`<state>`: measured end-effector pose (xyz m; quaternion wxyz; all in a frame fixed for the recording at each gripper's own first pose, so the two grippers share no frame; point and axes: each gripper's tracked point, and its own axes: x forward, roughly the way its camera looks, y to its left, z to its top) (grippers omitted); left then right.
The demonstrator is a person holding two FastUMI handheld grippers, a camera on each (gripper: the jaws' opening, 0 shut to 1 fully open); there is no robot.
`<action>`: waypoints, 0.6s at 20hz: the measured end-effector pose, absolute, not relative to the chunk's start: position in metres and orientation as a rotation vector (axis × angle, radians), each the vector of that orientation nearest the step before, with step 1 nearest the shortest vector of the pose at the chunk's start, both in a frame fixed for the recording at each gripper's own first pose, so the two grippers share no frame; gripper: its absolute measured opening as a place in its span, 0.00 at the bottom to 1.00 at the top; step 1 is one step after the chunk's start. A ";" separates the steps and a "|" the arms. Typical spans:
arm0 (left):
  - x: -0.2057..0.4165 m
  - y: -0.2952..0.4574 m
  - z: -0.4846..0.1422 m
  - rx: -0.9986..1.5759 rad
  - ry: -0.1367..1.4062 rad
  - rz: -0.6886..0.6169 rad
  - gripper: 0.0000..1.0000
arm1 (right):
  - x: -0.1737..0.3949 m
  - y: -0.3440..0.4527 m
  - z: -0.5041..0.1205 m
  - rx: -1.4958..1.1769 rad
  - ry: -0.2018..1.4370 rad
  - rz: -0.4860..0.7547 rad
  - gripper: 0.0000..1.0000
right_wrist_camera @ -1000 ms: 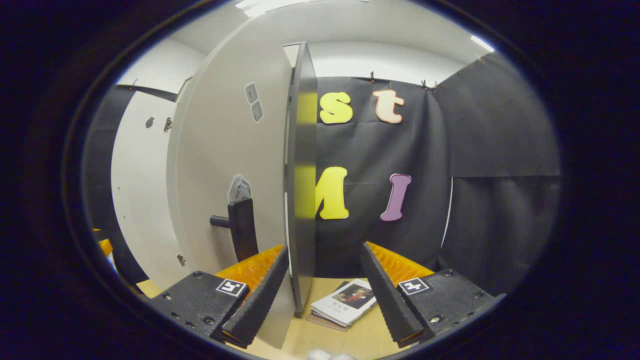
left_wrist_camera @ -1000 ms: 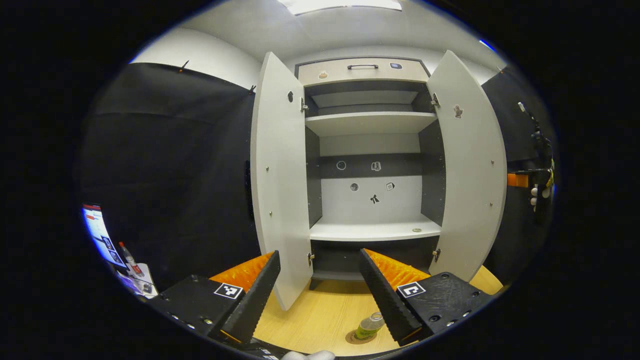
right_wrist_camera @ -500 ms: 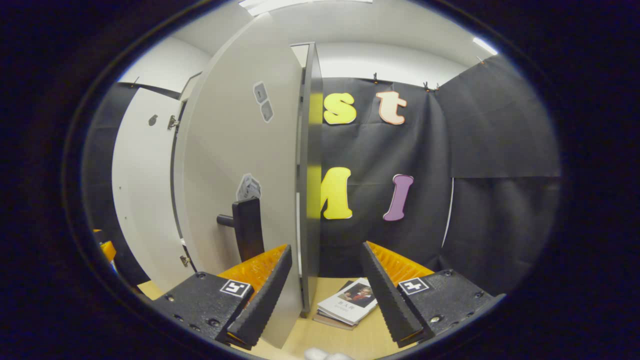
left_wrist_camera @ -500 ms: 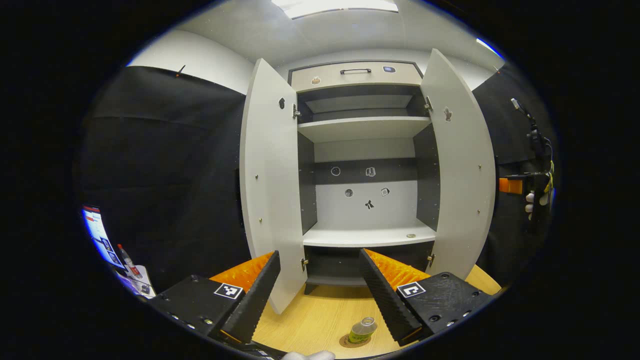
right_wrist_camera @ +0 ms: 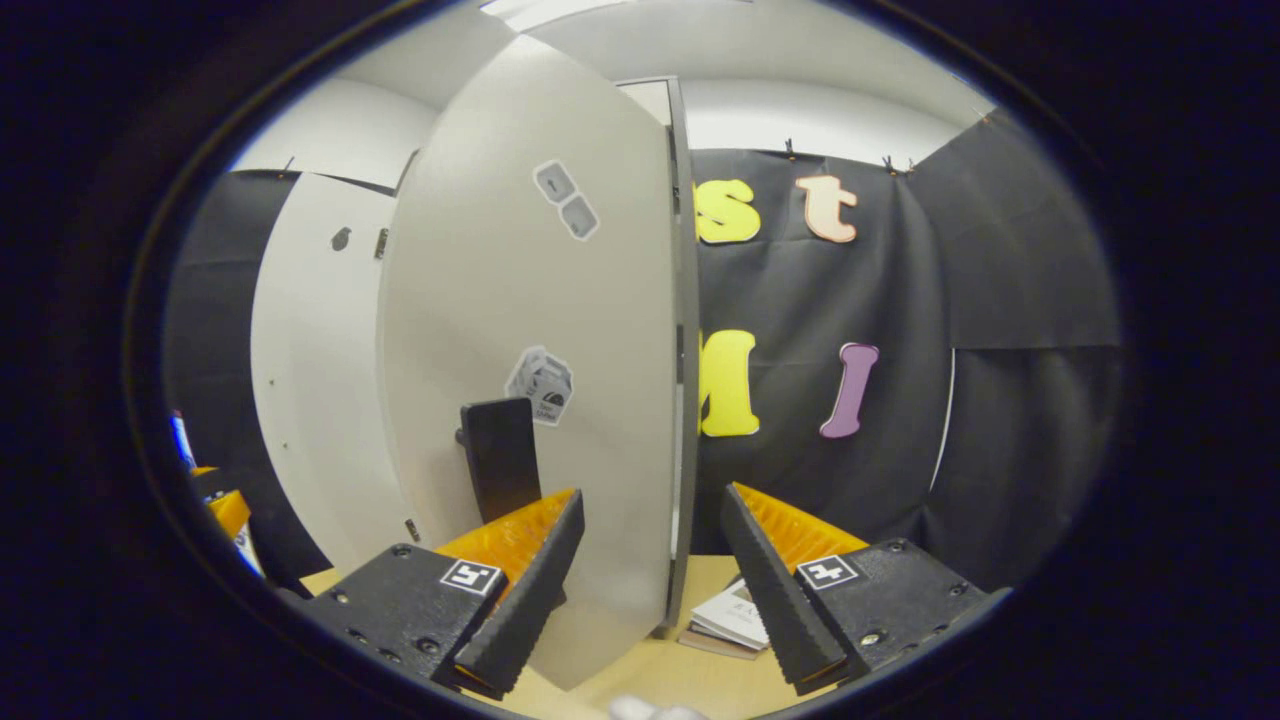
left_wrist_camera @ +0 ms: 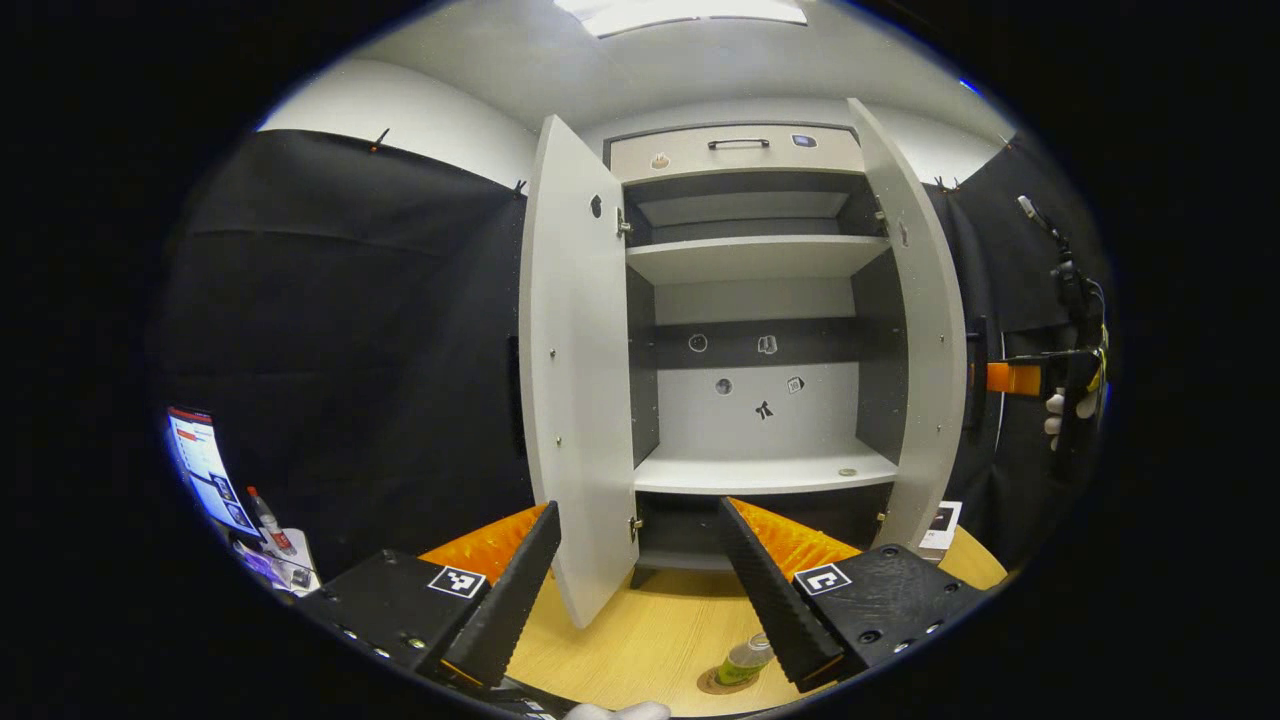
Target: Grasp the bottle in the cabinet with the left hand and place it on the coaster, then close the right door with the right hand and the left door with the left hand.
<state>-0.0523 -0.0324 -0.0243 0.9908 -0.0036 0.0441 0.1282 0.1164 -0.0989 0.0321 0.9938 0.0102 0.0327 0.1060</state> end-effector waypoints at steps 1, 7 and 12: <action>-0.052 -0.030 -0.025 -0.007 0.088 0.259 0.96 | 0.117 -0.094 0.031 0.023 0.069 0.221 0.93; -0.049 -0.020 -0.028 -0.013 0.089 0.250 0.96 | 0.126 -0.053 0.031 0.036 0.061 0.294 0.93; -0.048 -0.008 -0.031 -0.016 0.091 0.238 0.96 | 0.117 -0.035 0.039 0.075 0.022 0.323 0.94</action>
